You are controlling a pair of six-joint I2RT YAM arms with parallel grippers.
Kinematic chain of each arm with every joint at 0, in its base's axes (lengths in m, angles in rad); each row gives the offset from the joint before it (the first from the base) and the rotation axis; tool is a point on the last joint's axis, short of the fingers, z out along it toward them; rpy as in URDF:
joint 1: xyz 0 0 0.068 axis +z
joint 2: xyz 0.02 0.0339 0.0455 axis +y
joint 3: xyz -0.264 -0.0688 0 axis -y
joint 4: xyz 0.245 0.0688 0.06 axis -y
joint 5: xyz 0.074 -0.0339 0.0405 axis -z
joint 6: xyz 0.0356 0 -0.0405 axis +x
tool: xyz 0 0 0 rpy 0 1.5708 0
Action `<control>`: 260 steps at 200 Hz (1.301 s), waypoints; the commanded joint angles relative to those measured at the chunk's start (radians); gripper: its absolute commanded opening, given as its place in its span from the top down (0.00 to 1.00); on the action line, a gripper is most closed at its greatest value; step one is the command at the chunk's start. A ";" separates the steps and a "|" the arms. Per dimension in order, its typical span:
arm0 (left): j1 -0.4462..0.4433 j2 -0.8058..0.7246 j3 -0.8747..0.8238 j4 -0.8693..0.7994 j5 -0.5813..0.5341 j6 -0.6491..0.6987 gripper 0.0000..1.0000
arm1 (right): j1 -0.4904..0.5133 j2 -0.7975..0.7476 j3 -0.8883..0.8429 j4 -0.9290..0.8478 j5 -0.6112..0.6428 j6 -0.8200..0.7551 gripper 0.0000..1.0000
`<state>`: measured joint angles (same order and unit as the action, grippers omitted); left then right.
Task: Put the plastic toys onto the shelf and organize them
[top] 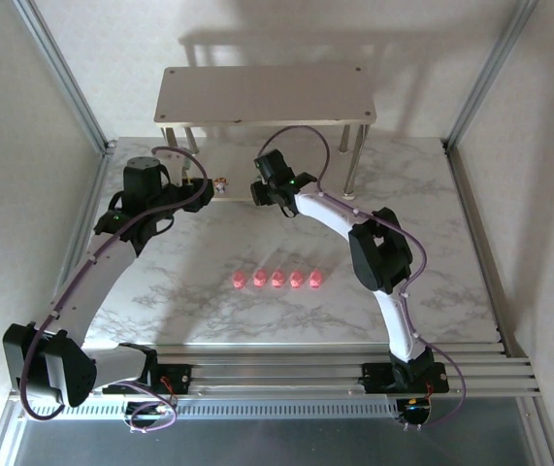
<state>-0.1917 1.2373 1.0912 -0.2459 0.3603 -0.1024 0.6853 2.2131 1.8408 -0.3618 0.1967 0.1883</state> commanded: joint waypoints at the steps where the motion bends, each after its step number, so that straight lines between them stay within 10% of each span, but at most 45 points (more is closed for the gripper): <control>1: 0.012 -0.022 0.018 -0.017 0.024 -0.011 0.46 | 0.004 0.030 0.069 -0.014 0.046 0.013 0.49; 150: 0.053 -0.052 0.011 -0.032 0.054 0.004 0.46 | -0.001 0.193 0.292 -0.125 0.084 -0.001 0.53; 260: 0.070 -0.038 0.015 -0.028 0.069 0.006 0.46 | -0.022 0.210 0.314 -0.138 0.034 -0.004 0.94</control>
<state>-0.1337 1.2064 1.0912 -0.2722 0.4019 -0.1017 0.6720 2.4184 2.1410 -0.4877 0.2501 0.1955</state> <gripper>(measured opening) 0.541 0.127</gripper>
